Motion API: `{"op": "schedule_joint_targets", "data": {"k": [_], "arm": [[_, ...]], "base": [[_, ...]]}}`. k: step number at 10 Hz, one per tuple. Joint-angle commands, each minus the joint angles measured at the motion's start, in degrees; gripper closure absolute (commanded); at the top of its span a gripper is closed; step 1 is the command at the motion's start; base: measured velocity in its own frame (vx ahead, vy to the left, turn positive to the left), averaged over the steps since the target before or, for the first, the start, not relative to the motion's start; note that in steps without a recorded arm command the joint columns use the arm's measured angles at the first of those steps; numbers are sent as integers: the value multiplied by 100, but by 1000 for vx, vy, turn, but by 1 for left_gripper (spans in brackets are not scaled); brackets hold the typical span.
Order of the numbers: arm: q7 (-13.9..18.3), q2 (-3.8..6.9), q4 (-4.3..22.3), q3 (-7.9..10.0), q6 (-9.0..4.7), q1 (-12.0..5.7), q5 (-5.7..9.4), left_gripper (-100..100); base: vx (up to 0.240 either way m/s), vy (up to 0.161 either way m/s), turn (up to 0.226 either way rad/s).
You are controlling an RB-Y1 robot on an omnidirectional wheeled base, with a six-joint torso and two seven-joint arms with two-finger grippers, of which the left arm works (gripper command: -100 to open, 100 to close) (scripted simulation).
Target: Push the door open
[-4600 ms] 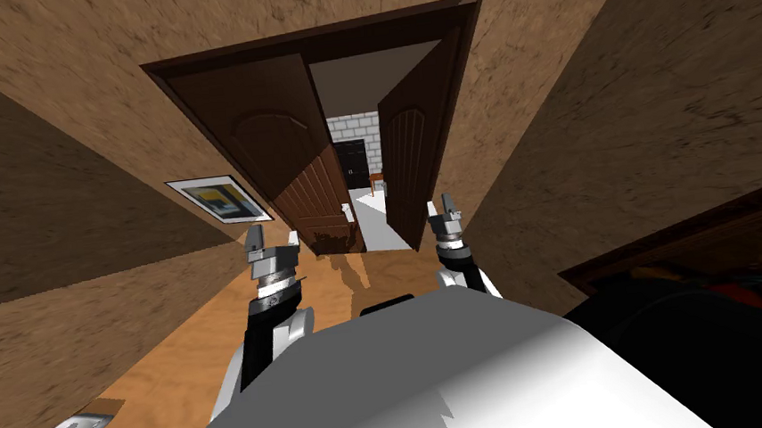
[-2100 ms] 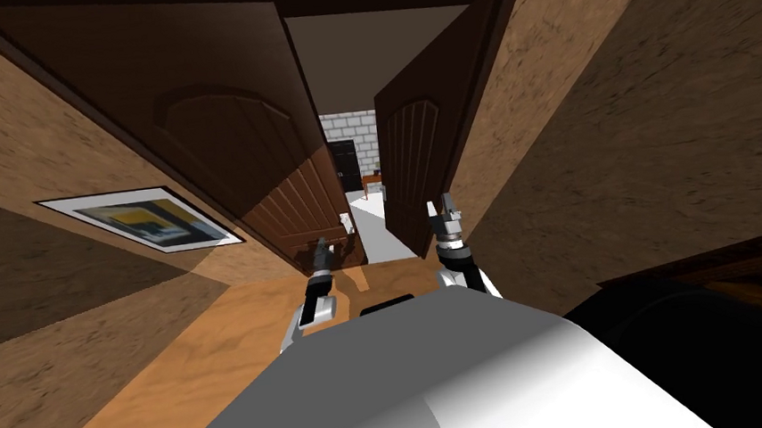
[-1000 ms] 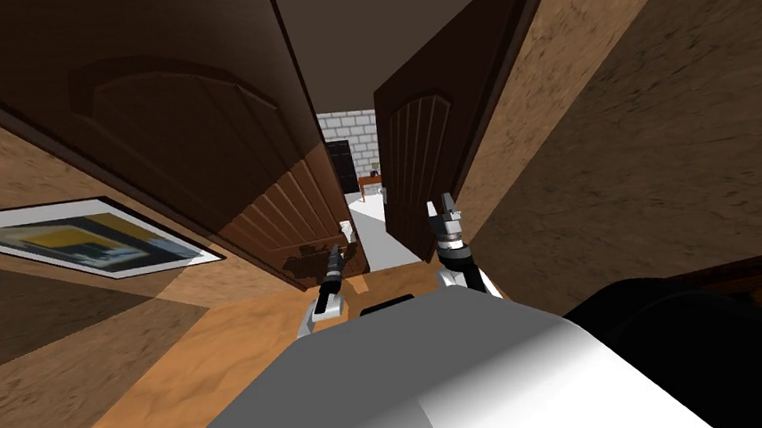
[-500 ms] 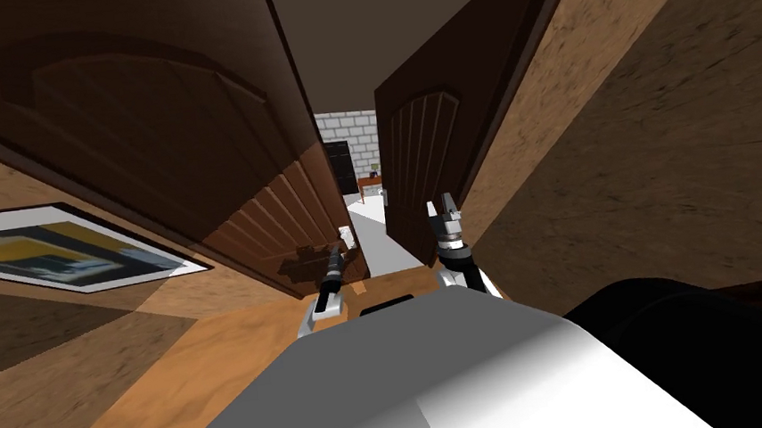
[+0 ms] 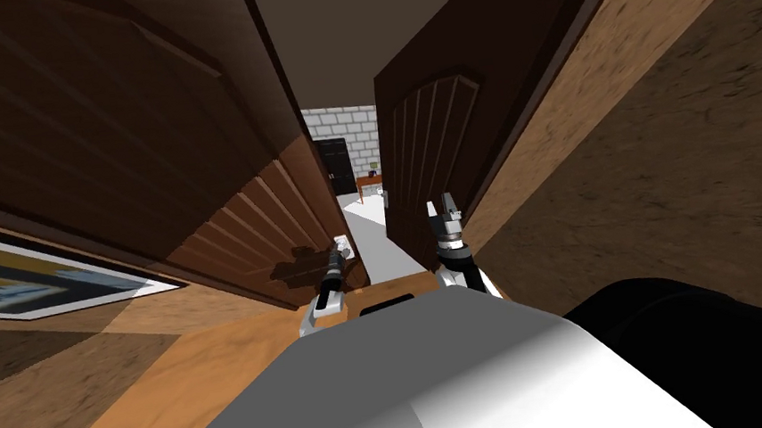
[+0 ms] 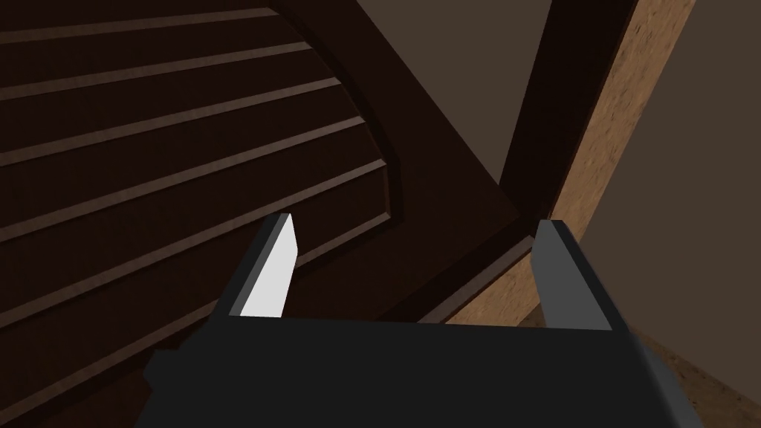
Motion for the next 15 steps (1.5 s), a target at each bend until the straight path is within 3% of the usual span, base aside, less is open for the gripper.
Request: {"op": "schedule_joint_targets", "data": {"k": [1, 3, 4, 9, 15], "arm": [[-9, -15, 58, 25, -8, -44, 5, -100], [-10, -19, 63, 29, -4, -54, 6, -100], [-10, -19, 63, 29, -4, -54, 6, 100], [-10, -19, 63, 29, -4, -54, 6, 100], [-304, 1, 394, 175, -28, -344, 142, 100]], "base": [[175, -20, -13], [132, -9, -7], [-11, 0, 4], [-15, 1, -2], [171, -37, 124]]}}
